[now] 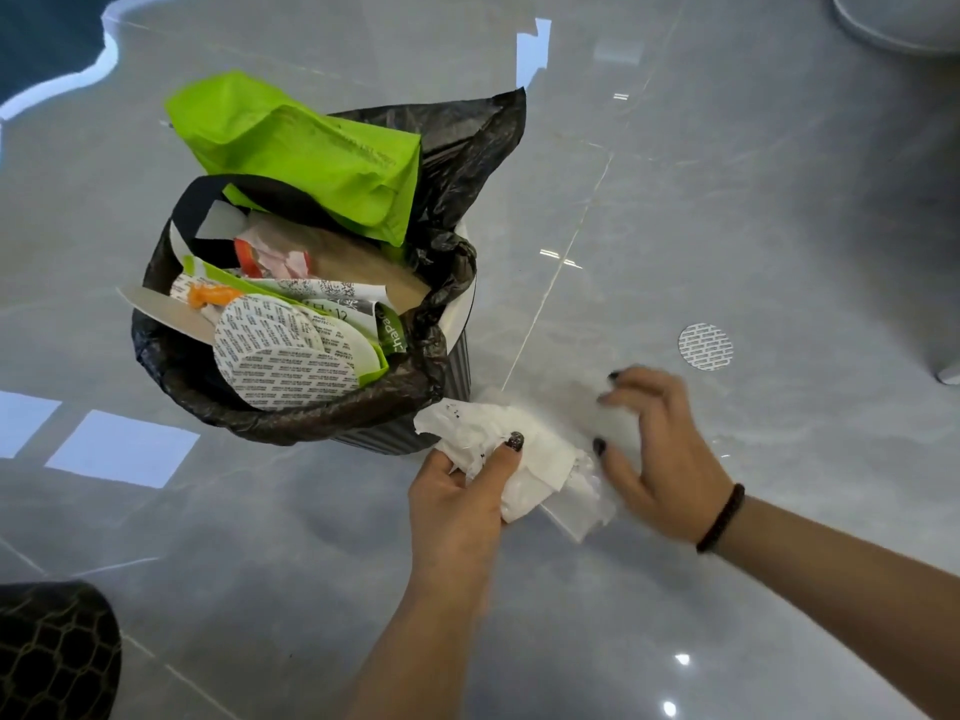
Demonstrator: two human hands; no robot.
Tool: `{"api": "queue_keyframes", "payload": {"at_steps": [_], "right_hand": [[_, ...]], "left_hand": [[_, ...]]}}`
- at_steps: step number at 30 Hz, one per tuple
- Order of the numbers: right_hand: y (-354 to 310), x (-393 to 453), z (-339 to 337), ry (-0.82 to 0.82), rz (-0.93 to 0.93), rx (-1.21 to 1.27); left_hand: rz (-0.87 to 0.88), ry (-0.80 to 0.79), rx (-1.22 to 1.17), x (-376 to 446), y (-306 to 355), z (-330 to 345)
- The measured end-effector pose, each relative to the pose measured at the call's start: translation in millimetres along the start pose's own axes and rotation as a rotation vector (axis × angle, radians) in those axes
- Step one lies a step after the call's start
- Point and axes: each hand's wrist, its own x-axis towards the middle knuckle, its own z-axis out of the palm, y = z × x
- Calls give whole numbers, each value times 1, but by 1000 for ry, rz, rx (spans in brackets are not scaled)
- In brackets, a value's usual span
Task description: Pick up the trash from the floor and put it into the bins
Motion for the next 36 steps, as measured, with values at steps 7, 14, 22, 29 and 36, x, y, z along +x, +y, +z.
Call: {"api": "queue_keyframes", "payload": {"at_steps": [7, 14, 22, 29, 36], "right_hand": [[92, 49, -20, 93, 906, -188], [119, 66, -23, -49, 1190, -241], [71, 60, -16, 124, 1191, 100], [-64, 51, -30, -77, 1041, 1092], [-133, 48, -53, -179, 645, 643]], "left_hand": [[1, -47, 32, 1, 0, 1], [-43, -15, 6, -2, -2, -10], [-53, 5, -27, -8, 5, -23], [-54, 30, -101, -21, 10, -35], [69, -57, -84, -59, 29, -30]]}}
